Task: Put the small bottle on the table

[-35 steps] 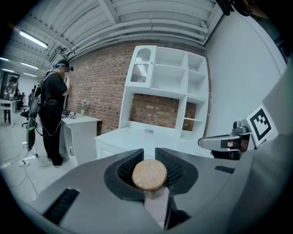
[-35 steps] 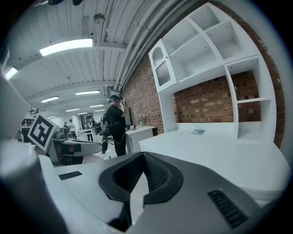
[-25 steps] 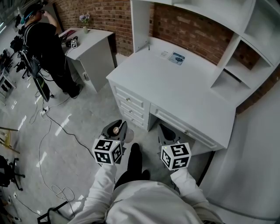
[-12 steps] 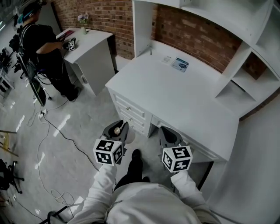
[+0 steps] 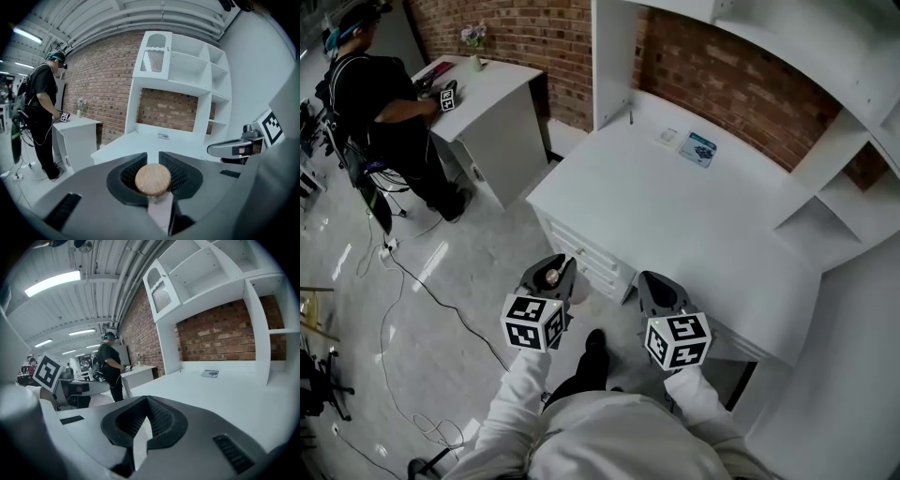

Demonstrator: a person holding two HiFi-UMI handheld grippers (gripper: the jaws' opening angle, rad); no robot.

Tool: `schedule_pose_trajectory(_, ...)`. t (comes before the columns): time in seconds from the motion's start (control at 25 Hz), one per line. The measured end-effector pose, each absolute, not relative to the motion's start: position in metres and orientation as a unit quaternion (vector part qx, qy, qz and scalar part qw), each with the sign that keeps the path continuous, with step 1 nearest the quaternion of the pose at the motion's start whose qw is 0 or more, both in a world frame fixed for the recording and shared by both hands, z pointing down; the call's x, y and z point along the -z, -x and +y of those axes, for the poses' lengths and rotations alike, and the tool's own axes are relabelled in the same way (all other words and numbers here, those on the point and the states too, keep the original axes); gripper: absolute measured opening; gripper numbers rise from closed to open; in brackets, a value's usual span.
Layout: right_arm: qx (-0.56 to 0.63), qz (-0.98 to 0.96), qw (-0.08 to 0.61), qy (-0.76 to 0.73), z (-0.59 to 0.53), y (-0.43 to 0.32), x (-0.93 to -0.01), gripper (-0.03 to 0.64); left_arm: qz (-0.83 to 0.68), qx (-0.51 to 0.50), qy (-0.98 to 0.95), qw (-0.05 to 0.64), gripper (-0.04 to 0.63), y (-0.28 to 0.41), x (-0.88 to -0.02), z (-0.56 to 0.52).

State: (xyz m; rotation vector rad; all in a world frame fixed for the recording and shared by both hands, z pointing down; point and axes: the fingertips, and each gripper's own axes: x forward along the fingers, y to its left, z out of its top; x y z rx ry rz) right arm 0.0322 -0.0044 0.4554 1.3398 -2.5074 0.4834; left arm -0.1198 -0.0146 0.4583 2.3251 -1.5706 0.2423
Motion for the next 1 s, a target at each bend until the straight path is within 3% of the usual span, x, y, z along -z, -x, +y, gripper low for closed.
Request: schedule_pose_trajectory(1.0,-0.162,-0.846,0.130,-0.490,-0.118,0.010,-0.455,0.028,-0.531,-0.097,-0.827,0.156,0.089,0.164,-0.469,-0.141)
